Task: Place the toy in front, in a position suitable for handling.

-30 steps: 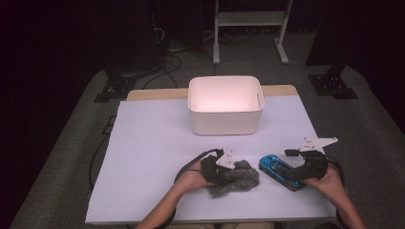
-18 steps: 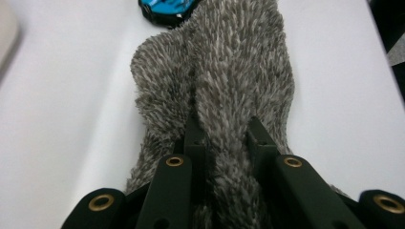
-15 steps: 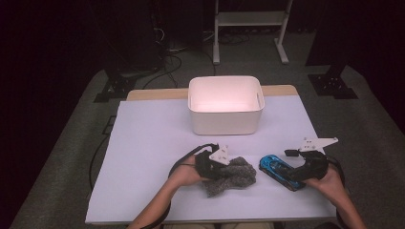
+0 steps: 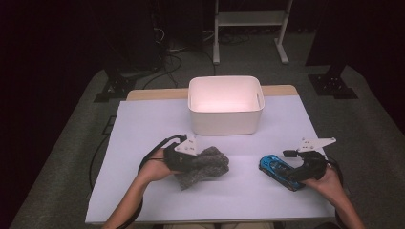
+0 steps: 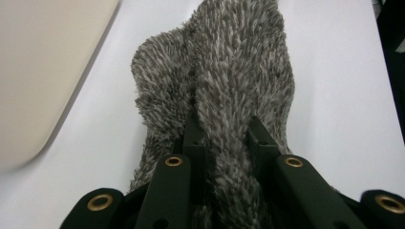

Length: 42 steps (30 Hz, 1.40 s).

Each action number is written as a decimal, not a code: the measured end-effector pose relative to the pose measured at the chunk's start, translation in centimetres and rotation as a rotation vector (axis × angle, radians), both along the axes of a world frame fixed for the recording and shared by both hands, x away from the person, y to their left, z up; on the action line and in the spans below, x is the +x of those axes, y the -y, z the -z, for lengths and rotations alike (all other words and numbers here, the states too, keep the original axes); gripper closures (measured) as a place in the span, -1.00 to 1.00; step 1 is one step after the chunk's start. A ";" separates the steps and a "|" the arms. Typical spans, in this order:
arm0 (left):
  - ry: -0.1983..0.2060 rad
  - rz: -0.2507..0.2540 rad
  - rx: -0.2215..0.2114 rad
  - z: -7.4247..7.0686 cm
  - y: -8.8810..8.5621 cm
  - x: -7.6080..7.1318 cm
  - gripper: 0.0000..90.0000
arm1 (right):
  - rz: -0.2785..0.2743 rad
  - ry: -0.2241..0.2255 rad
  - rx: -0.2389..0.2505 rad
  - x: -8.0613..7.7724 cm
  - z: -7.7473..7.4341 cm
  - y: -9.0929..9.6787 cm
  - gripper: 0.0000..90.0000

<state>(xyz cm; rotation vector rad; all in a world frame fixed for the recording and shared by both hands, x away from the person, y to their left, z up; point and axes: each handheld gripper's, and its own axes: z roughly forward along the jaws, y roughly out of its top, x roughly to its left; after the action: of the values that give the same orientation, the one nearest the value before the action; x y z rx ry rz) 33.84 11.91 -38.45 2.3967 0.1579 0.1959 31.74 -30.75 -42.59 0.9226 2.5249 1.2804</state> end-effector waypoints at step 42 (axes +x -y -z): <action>-0.069 -0.198 0.001 4.3 -12.6 -2.2 0.64 | -0.004 -0.017 -0.118 -0.3 1.1 -1.0 -0.72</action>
<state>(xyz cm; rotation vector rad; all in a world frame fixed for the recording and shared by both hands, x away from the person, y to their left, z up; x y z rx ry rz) 31.61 24.53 -42.71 2.3885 0.4283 0.2046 31.41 -29.74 -43.73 0.9067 2.5842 1.1160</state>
